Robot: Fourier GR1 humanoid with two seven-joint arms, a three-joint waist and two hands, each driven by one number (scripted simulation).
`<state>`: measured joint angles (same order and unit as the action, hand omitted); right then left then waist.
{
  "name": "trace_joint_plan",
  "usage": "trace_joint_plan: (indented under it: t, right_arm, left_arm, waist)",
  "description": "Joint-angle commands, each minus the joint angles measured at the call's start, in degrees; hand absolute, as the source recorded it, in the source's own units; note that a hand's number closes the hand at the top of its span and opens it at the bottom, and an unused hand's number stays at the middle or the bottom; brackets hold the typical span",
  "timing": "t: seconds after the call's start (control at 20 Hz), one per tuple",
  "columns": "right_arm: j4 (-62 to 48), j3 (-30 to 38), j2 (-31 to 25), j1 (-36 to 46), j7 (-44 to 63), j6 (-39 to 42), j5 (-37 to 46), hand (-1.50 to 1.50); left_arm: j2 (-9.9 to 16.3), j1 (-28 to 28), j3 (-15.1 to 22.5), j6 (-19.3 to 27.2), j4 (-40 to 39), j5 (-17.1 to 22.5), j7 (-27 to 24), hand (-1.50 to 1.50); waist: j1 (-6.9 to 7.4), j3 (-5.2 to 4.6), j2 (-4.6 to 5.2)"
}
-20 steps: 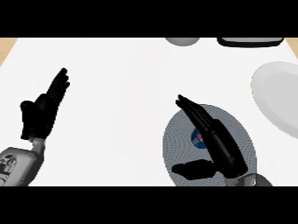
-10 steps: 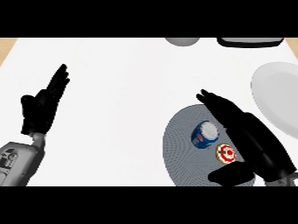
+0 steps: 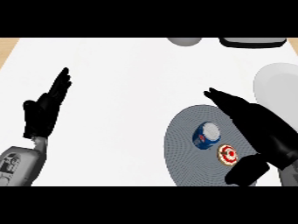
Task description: Pick the can from the placemat and place it in the plate
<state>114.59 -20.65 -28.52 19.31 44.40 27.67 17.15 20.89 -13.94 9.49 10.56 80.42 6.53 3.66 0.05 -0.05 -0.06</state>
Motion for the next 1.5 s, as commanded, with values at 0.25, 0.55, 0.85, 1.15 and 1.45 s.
trace_joint_plan:
  t: [0.25, 0.55, 0.85, 1.15, 1.45]
  right_arm:
    - [-5.13, -3.68, 6.67, -0.34, 1.50, 4.77, 7.12, -1.50]
    - [-16.94, -1.24, 8.62, 2.59, -5.43, 6.18, 11.62, -1.50]
    - [-25.13, -4.09, 12.30, 0.56, -11.05, 2.44, 19.33, -1.50]
    - [-28.66, 1.01, 9.84, -0.46, -17.41, 4.48, 20.71, -1.50]
    - [-30.80, -1.16, 14.46, -2.32, -21.80, -0.48, 28.09, 1.50]
  left_arm:
    - [-4.63, -2.26, -0.89, 0.19, -1.45, -4.42, 1.15, 0.00]
    - [-5.59, -2.49, -2.27, -1.47, -2.02, -5.99, 0.25, 0.00]
    - [-3.47, -2.56, -6.47, -5.97, -1.20, -4.32, 1.73, 0.00]
    - [-9.21, -2.92, -3.61, -1.57, -0.57, -10.36, 2.75, 0.00]
    - [-9.33, 1.29, -6.44, -4.76, -0.76, -10.49, -1.33, 0.00]
  waist:
    - [-0.14, 0.04, 0.07]
    - [0.07, 0.05, 0.10]
    - [0.16, 0.05, 0.11]
    - [-0.10, 0.06, 0.11]
    - [0.04, 0.05, 0.06]
